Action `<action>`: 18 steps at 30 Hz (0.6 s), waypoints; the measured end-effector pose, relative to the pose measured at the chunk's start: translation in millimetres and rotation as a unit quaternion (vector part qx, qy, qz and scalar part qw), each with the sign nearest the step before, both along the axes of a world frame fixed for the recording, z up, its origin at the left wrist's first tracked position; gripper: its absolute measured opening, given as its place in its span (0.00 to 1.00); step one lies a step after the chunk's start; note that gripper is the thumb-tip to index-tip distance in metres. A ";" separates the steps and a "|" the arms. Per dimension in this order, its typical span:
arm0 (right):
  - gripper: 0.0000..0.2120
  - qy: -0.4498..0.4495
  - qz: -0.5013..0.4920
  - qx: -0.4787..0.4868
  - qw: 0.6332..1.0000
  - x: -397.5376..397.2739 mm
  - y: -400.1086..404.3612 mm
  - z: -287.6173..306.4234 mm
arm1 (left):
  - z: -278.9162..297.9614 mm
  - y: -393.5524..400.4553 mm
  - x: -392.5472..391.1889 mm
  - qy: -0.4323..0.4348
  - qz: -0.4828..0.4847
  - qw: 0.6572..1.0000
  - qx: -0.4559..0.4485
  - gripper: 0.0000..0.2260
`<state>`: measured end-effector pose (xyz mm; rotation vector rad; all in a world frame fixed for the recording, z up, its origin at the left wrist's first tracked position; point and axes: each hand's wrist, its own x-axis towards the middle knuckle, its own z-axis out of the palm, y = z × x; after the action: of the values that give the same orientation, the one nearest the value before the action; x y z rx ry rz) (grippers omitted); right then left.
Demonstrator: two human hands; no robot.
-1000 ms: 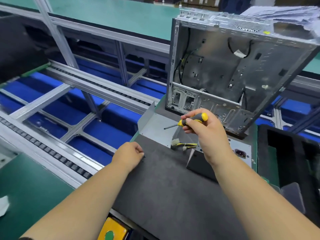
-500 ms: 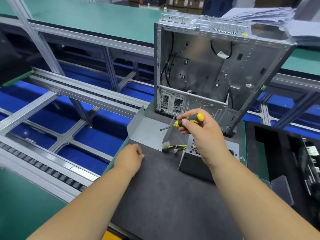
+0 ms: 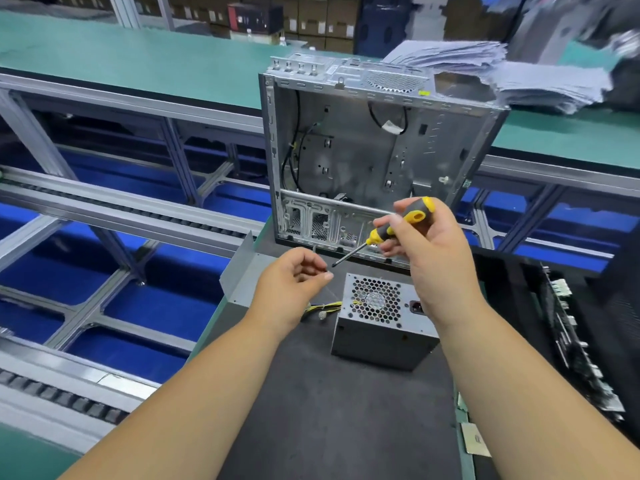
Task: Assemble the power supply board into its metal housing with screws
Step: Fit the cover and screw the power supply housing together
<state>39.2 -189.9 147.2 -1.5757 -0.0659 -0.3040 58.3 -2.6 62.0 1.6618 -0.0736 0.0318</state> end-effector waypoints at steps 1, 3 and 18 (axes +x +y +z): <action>0.05 -0.001 -0.002 -0.001 1.000 -0.8 -0.9 0.9 | 0.1 -2.1 2.4 -0.004 -0.006 1.000 -0.002 0.07; 0.05 -0.003 -0.008 -0.005 1.000 -2.0 -2.5 2.2 | 0.2 -5.3 6.6 -0.009 -0.020 1.000 -0.005 0.07; 0.05 0.006 -0.053 -0.068 0.996 -1.1 -7.7 5.5 | -1.5 -17.2 37.7 -0.011 -0.091 0.996 0.016 0.10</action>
<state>38.1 -197.5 152.6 -1.7187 0.0063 -0.3802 96.0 -19.8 60.4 1.6808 -0.2423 -0.0900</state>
